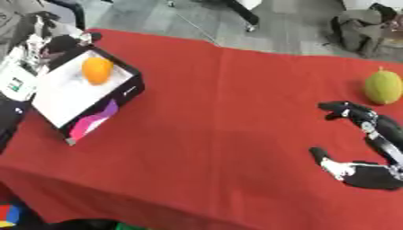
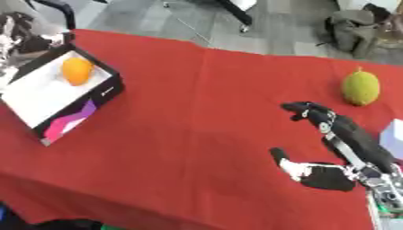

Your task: Pick up the objects with one hand, pass them to the other hand, and then place them into the box on the other side of the table.

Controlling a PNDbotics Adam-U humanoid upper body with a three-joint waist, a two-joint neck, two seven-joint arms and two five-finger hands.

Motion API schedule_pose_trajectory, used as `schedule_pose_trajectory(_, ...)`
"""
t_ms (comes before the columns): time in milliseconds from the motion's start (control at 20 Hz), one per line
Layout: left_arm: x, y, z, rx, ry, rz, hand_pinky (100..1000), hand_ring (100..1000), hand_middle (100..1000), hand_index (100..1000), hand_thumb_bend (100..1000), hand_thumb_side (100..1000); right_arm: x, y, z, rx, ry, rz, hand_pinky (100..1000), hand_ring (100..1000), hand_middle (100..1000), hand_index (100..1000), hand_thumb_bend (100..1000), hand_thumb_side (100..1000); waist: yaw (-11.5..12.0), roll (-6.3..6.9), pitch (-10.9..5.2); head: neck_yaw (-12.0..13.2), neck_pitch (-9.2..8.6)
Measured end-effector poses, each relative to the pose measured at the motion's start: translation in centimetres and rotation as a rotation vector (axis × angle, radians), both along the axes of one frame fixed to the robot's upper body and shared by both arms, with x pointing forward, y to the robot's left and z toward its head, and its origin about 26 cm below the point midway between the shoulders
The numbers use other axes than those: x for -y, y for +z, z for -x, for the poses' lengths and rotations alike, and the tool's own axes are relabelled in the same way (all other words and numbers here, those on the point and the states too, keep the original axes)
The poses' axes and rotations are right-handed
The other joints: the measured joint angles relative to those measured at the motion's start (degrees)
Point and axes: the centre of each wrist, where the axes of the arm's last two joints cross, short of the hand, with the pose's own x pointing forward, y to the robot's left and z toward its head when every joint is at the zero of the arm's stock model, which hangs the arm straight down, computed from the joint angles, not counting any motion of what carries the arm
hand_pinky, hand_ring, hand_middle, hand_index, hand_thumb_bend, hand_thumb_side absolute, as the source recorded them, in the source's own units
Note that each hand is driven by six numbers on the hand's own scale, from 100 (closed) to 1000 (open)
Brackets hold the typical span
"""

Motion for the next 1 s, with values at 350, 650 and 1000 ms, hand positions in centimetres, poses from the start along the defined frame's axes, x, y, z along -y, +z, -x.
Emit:
schedule_pose_trajectory(350,8.7,2.1,2.2,0.176,-0.564,0.087,720,649,643,797,791,601,4.0,1.0,-3.7,0.016,-0.138,0.024,910,915,949,961,481,542,0.4,-0.42,-0.09,-14.8,0.01)
schedule_pose_trajectory(650,13.1,1.8,3.5,0.158,-0.832,0.119,719,632,624,796,770,619,11.3,0.2,-8.1,-0.138,-0.318,0.198,928,949,963,981,575,530,1.3,-0.41,-0.09,-22.3,0.01)
schedule_pose_trajectory(1000,14.5,0.7,3.8,0.094,-0.929,0.141,720,630,622,798,758,632,17.6,-0.2,-10.3,-0.270,-0.520,0.334,933,954,955,984,580,507,1.9,-0.41,-0.08,-25.3,0.01)
